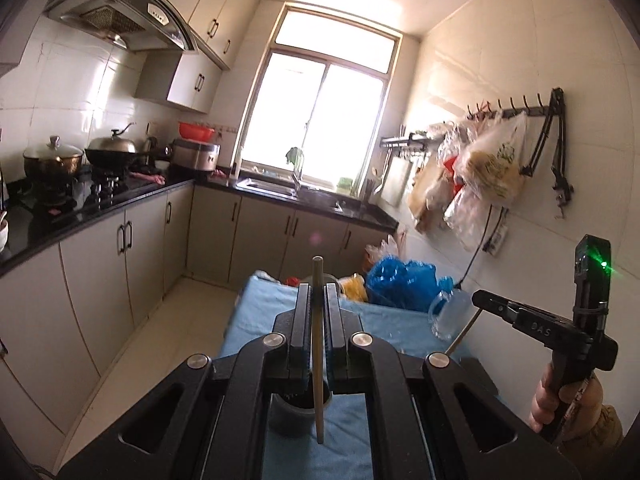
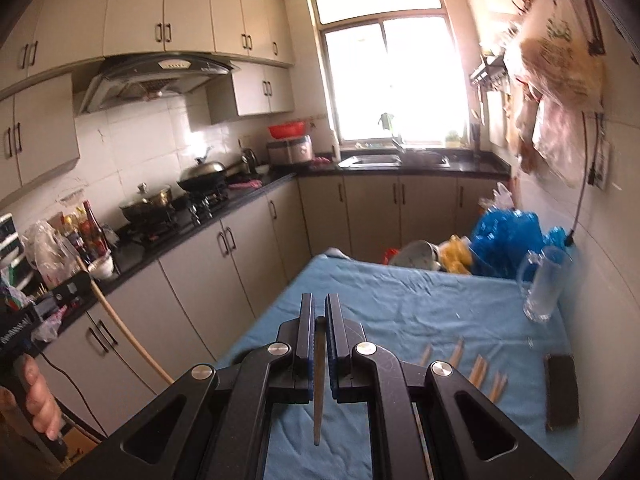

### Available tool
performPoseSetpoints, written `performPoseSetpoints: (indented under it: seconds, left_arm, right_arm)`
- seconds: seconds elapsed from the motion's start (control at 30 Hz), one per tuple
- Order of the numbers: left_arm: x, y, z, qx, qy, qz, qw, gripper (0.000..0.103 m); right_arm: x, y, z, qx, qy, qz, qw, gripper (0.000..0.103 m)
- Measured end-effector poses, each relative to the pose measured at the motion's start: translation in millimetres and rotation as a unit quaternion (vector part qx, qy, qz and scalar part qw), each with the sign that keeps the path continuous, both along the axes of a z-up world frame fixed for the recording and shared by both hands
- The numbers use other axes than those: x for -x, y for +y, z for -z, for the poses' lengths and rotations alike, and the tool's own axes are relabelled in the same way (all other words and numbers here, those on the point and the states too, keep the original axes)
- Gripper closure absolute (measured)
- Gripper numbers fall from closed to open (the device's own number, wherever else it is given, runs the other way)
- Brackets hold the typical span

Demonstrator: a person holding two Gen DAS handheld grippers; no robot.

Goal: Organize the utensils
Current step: 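Lower both chopsticks into the black holder and open both tools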

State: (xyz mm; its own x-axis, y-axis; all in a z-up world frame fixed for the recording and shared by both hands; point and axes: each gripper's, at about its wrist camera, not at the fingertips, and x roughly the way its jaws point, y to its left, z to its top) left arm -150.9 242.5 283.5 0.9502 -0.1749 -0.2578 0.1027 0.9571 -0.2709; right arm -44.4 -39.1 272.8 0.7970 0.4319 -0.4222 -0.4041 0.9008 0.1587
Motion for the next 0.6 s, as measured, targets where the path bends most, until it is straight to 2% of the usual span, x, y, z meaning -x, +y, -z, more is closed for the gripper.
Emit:
performPoseSetpoints:
  seconds: [0.2,0.33,0.47,0.6]
  left_arm:
    - [-33,1,-17,-0.009,-0.010,-0.006,0.9999,0.098]
    - [-65,-1,-9,-0.020,0.002,-0.016,0.9997,0.098]
    - [-99,-6,15,-0.019,0.032,-0.007,0.9993,0.098]
    - [-131,-9,51,-0.012,0.088,0.001,0.9961,0.098]
  right_arm:
    - [-17,27,-30,-0.029,-0.024,-0.027,0.999,0.098]
    - [-31,51,-36,-0.038,-0.033,-0.045,0.998,0.098]
    - [-51,70,-21,-0.039,-0.015,-0.057,0.997,0.098]
    - [-76,83,11,-0.031,0.027,-0.063,0.997,0.098]
